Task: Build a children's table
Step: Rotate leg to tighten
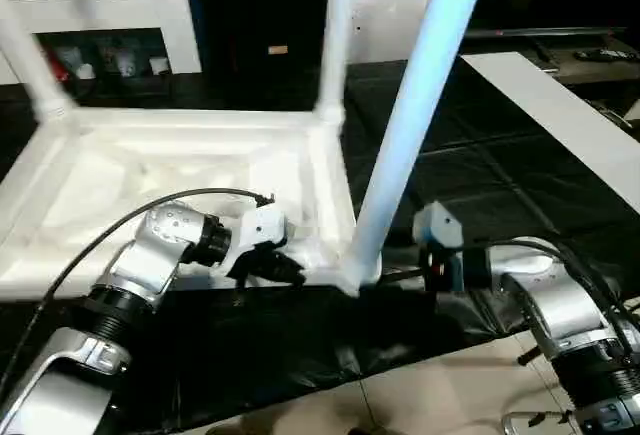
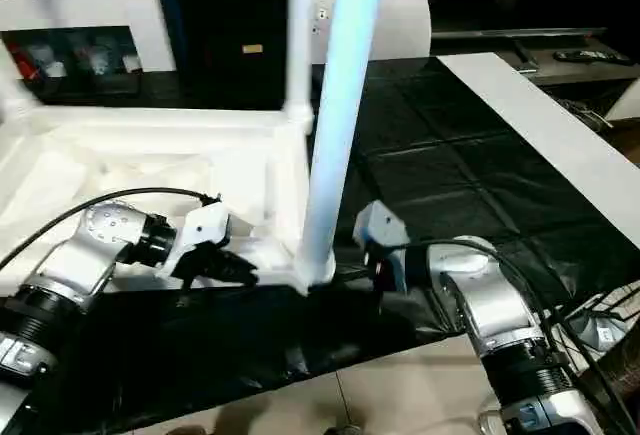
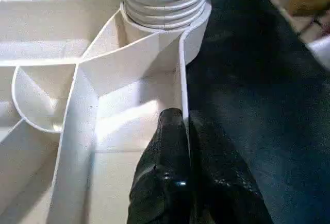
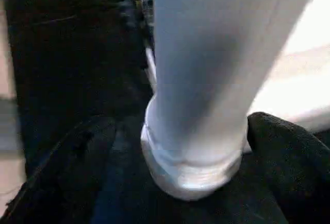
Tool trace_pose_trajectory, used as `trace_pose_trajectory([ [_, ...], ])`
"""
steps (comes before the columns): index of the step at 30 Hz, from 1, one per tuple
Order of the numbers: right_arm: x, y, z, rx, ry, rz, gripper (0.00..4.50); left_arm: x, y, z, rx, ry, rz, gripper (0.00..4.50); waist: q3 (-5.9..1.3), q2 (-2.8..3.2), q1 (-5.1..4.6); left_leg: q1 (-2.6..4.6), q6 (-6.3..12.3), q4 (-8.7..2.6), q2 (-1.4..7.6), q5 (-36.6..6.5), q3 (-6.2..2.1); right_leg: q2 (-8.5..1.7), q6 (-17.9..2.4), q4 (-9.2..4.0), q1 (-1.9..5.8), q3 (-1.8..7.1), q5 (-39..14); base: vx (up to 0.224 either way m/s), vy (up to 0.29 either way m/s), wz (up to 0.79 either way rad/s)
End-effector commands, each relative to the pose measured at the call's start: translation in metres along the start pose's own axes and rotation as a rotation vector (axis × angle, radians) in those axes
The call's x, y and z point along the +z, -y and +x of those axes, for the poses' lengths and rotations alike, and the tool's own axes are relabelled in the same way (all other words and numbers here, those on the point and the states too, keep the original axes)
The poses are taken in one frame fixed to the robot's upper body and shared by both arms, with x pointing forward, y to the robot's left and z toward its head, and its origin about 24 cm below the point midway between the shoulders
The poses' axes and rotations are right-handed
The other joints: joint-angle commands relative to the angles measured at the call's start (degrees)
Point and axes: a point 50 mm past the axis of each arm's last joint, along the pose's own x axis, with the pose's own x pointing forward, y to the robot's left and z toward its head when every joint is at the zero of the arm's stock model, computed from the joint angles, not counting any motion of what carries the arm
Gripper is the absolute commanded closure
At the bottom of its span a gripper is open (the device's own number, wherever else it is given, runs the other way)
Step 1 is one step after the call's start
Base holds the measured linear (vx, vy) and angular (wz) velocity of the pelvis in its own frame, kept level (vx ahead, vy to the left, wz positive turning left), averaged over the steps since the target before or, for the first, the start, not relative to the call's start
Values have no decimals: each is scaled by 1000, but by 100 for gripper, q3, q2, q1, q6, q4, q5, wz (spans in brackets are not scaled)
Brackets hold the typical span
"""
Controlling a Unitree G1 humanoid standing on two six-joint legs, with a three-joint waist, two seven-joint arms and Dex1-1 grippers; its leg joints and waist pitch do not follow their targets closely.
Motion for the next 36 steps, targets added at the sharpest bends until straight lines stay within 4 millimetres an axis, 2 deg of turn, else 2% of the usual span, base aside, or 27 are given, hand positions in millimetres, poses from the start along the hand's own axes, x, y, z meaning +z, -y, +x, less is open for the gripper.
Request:
trace_pose_trajectory([
  [1,4,3,-4,53,-7,-18,6,20,0,5,-104,23,110,450,-365,41,-29,-6,388,-398,147,-908,16,-327,-1004,-424,365,325,-1573,0,0,0],
  [2,4,2,-5,69,-6,-16,34,20,0,5,-119,21,116,450,-371,31,-14,-10,387,-395,147,-890,20,-325,-1028,-416,373,325,-1503,0,0,0],
  [6,7,3,-5,100,6,-2,47,20,0,5,-152,8,135,450,-373,26,0,-25,378,-388,140,-859,21,-325,-1040,-404,385,323,-1441,0,0,0],
  [9,6,1,-5,136,4,5,78,21,0,4,-171,1,146,450,-376,20,5,-32,375,-383,133,-858,21,-326,-982,-419,389,316,-1557,0,0,0],
  [13,6,-1,-4,165,5,12,110,22,-1,3,-180,-3,153,450,-387,1,-1,-41,384,-376,140,-763,21,-321,-1021,-392,393,313,-1401,0,0,0],
  [16,6,-2,-3,173,5,15,142,21,-1,3,-184,-5,156,450,-384,20,6,-39,375,-377,139,-775,19,-327,-1018,-397,390,311,-1449,0,0,0],
  [19,4,-4,-1,188,0,12,172,19,-2,2,-182,-7,155,450,-381,3,5,-35,359,-379,139,-809,19,-328,-968,-412,385,309,-1577,0,0,0],
  [21,3,-6,1,195,-2,11,178,18,-2,2,-179,-8,152,450,-383,-8,9,-41,361,-377,136,-783,19,-327,-948,-410,387,310,-1566,0,0,0],
  [24,2,-8,3,195,5,29,192,17,-1,1,-167,-2,133,450,-379,10,9,-38,346,-383,140,-808,16,-328,-946,-409,384,309,-1591,0,0,0],
  [30,4,-10,11,131,83,108,196,16,-4,-1,-52,50,47,450,-374,38,-2,-39,283,-392,137,-859,12,-325,-935,-418,389,307,-1638,0,0,0],
  [32,5,-11,19,54,153,167,196,14,-5,-1,50,70,-11,450,-367,52,-18,-38,226,-404,142,-920,2,-328,-924,-422,387,310,-1687,0,0,0],
  [33,4,-13,29,-33,204,219,196,14,-4,2,142,103,-67,450,-356,44,-29,-34,197,-409,125,-1007,0,-328,-870,-459,380,297,-1891,0,0,0],
  [34,4,-14,33,-65,223,239,196,15,-4,3,181,116,-88,450,-347,43,-69,-62,82,-431,137,-1034,-21,-334,-803,-447,394,296,-2019,0,0,0],
  [35,4,-14,33,-65,223,239,196,15,-4,3,181,116,-88,450,-347,44,-85,-61,73,-438,123,-1066,-28,-335,-747,-473,401,283,-2147,0,0,0],
  [36,4,-17,42,-125,247,275,199,17,-3,7,254,141,-145,450,-358,47,-104,-46,71,-433,111,-1087,-28,-321,-708,-481,395,276,-2210,0,0,0],
])
